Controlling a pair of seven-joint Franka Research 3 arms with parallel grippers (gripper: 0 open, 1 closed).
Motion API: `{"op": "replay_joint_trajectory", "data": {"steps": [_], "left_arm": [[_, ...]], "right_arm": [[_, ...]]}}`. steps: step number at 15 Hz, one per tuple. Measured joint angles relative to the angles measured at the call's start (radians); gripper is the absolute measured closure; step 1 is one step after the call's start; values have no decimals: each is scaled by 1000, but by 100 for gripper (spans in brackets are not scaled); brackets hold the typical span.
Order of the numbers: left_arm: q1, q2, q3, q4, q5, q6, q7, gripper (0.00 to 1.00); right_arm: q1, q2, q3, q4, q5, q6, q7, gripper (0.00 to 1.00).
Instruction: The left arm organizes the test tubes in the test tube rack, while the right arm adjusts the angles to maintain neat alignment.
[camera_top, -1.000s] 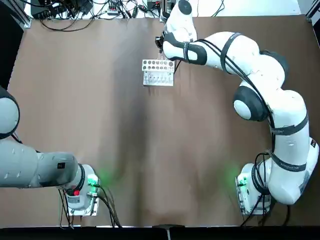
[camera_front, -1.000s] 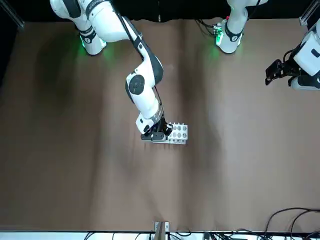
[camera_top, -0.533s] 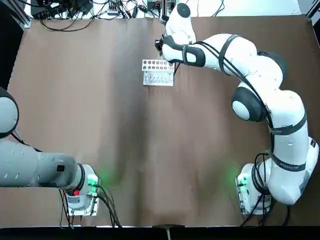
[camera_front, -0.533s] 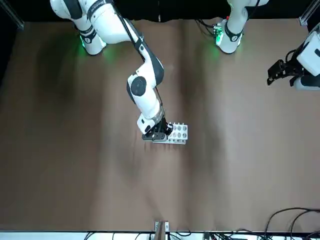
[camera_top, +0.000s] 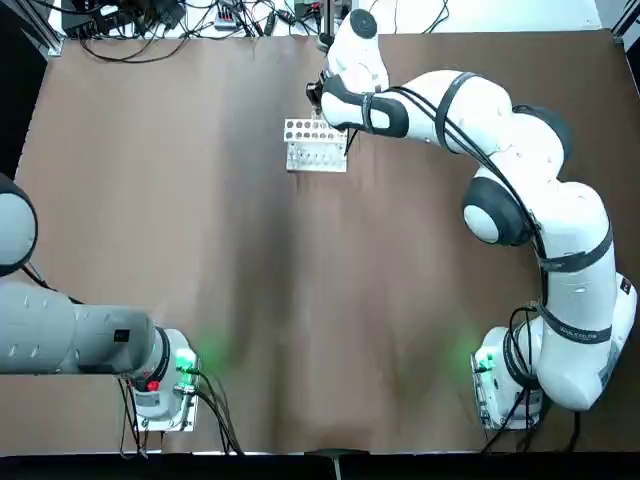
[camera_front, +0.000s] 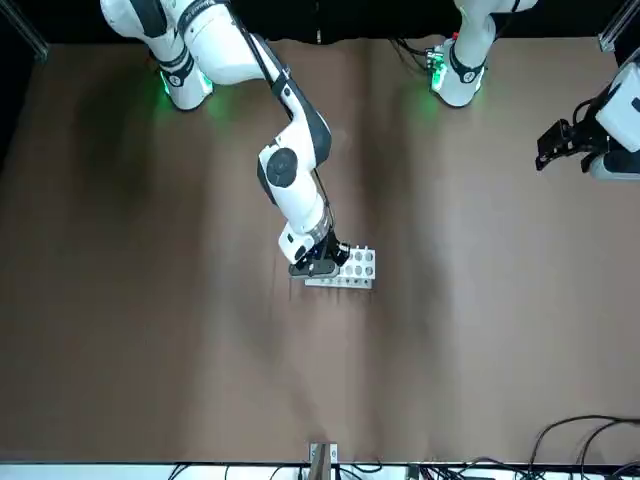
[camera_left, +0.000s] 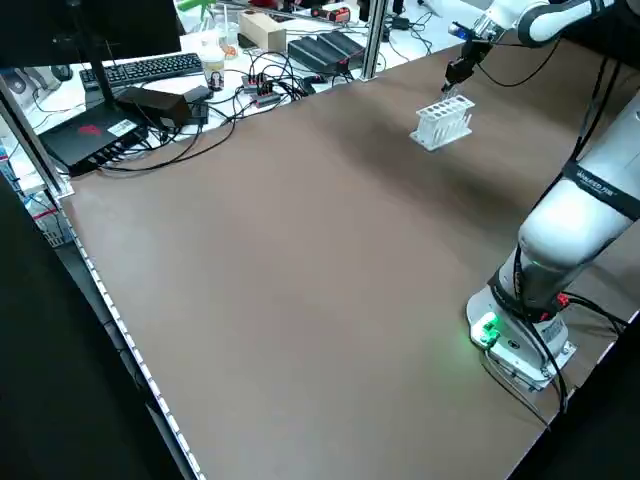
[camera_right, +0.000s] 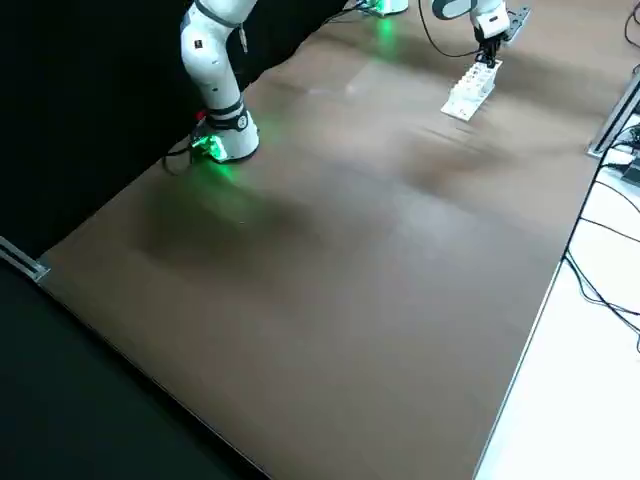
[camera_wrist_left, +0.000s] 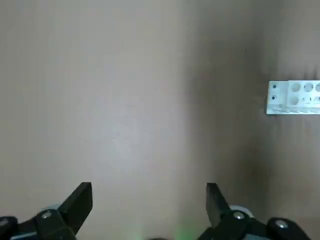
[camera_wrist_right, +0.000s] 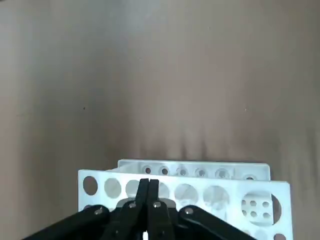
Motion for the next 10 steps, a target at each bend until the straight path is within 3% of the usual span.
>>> {"op": "replay_joint_trajectory", "data": {"steps": [10], "left_arm": [[1,0,-5,2,0,0,15,0]], "right_arm": [[-7,-7,-12,26,0,0,6,96]]}}
